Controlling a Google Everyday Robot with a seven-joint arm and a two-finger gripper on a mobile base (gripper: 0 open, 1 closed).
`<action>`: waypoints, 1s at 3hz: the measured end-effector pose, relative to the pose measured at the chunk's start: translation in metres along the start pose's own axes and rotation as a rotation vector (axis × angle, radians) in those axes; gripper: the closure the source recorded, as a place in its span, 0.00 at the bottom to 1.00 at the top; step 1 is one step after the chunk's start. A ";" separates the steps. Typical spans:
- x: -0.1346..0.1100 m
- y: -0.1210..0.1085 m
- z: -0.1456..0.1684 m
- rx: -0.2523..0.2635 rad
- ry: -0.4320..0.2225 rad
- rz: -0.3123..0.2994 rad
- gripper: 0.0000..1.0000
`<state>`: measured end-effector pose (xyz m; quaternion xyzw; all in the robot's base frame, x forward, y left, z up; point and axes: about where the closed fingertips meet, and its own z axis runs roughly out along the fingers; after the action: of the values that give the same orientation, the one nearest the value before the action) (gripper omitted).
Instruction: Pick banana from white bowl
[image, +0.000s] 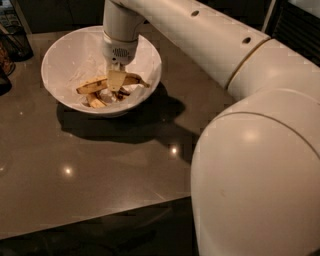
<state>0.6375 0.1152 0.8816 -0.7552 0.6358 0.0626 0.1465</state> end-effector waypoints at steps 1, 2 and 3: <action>0.003 0.016 -0.034 0.093 -0.012 0.020 1.00; 0.003 0.047 -0.084 0.268 -0.021 0.038 1.00; 0.000 0.060 -0.089 0.302 -0.017 0.020 1.00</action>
Offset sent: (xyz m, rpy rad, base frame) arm -0.1134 -0.0610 0.1259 0.1226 -0.4680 -0.1847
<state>0.5705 0.0793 0.9575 -0.7178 0.6441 -0.0257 0.2633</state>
